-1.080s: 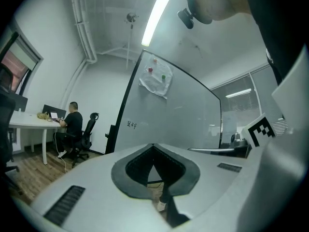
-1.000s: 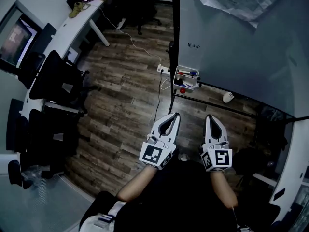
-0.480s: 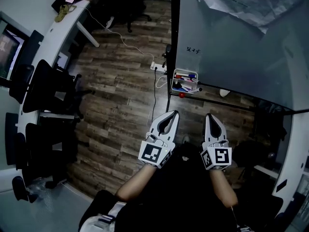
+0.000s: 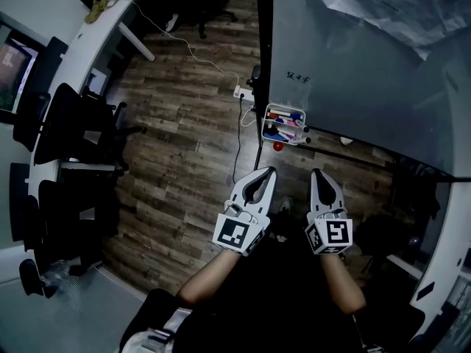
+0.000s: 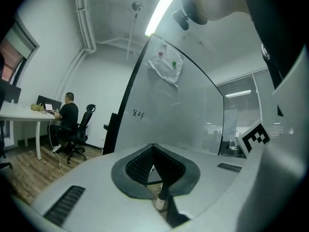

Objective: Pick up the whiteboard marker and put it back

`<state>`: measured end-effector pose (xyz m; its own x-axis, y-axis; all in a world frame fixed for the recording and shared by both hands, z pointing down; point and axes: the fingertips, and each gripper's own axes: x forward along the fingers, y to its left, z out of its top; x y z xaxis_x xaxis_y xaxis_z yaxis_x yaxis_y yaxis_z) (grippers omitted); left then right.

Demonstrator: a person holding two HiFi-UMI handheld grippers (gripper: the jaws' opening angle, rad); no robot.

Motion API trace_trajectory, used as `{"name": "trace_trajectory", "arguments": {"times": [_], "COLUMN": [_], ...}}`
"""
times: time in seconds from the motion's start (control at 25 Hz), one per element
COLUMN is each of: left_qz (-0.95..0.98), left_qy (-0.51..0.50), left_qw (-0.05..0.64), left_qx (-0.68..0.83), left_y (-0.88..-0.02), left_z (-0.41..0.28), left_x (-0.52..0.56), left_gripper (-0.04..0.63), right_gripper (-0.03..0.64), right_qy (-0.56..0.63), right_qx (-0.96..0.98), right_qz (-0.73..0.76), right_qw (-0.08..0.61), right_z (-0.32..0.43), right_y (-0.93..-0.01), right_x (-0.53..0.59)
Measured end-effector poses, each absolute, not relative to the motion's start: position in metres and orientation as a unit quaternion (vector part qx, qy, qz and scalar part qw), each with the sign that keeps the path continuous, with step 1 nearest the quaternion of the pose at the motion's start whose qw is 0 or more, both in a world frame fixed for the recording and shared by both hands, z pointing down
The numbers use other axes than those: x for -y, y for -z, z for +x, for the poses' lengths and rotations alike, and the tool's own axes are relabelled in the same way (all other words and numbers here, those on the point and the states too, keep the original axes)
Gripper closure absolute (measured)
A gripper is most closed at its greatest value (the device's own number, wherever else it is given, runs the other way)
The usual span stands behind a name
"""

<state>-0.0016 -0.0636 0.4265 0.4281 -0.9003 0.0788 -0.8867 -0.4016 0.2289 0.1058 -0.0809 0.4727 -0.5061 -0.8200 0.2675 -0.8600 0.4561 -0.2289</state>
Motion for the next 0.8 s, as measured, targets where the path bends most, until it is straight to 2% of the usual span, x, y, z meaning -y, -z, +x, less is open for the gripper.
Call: {"name": "trace_trajectory", "arguments": {"times": [0.36,0.48,0.8], "left_qz": [0.829,0.826,0.825], "left_qy": [0.016,0.017,0.024], "left_qw": [0.132,0.138,0.153], "left_qx": [0.543,0.546,0.543], "left_y": [-0.439,-0.441,-0.450], "left_z": [0.001,-0.002,-0.001], "left_x": [0.078,0.082,0.086], "left_gripper": [0.588,0.588,0.588], "right_gripper": [0.601,0.545,0.517], "right_qy": [-0.195,-0.206,-0.224], "right_qx": [0.846,0.848,0.846], "right_qz": [0.492,0.483,0.476], "right_qw": [0.071,0.079,0.085], "right_z": [0.109,0.103,0.096], "right_y": [-0.502,-0.514,-0.532], "right_x": [0.105,0.112,0.133]}}
